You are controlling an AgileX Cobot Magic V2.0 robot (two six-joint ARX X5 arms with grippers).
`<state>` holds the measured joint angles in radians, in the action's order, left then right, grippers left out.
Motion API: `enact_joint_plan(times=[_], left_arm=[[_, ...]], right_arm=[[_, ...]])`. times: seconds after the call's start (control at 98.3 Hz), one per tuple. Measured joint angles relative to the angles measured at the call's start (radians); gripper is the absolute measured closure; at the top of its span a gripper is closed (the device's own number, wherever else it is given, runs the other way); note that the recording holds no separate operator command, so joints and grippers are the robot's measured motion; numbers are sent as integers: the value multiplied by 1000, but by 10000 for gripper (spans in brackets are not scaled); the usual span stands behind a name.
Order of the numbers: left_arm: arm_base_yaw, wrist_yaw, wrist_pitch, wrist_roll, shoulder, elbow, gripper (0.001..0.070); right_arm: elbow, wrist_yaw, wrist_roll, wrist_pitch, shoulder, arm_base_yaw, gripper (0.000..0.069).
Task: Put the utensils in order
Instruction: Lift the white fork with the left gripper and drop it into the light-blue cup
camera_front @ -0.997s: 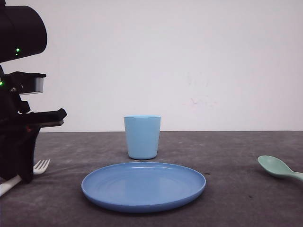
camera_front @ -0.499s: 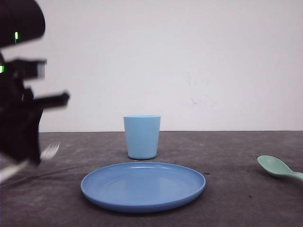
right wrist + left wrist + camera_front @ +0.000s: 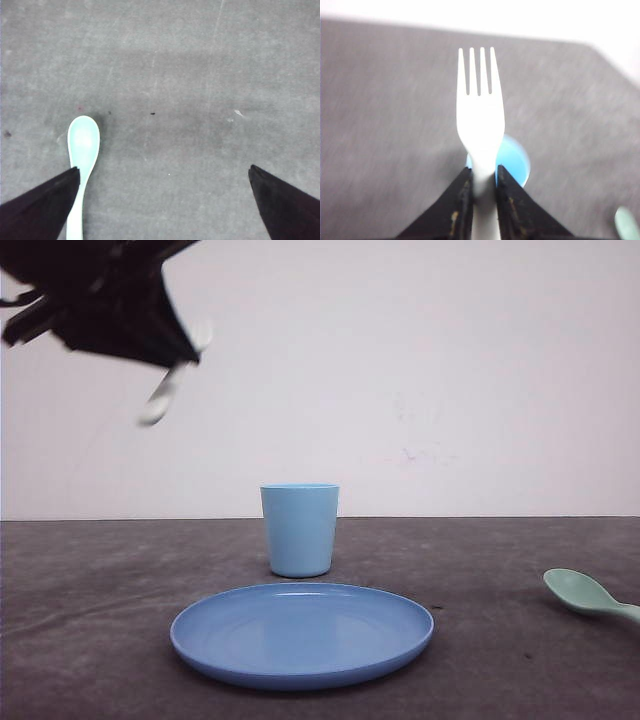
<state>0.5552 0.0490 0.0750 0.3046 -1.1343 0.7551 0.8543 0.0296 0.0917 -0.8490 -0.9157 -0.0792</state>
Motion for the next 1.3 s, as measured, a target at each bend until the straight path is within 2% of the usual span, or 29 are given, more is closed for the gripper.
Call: enact_joint_plan(times=[0.142, 0.305, 0.519, 0.671, 0.773, 1.089, 1.302], left_arm=[[10, -5, 171, -19, -59, 2, 666], [10, -48, 389, -37, -169, 2, 666], [10, -55, 668, -57, -341, 4, 666], [10, -79, 829, -119, -461, 18, 666], [10, -79, 843, -158, -523, 49, 666], [10, -80, 844, -207, -642, 108, 666], [10, -84, 811, -212, -674, 108, 666]], right_arm=[[0, 0, 0, 0, 0, 0, 11], [0, 0, 0, 0, 0, 0, 11], [0, 0, 0, 0, 0, 0, 11], [0, 0, 0, 0, 0, 0, 11], [0, 0, 0, 0, 0, 0, 11], [0, 0, 0, -1, 1, 0, 11], [0, 0, 0, -2, 1, 0, 11]])
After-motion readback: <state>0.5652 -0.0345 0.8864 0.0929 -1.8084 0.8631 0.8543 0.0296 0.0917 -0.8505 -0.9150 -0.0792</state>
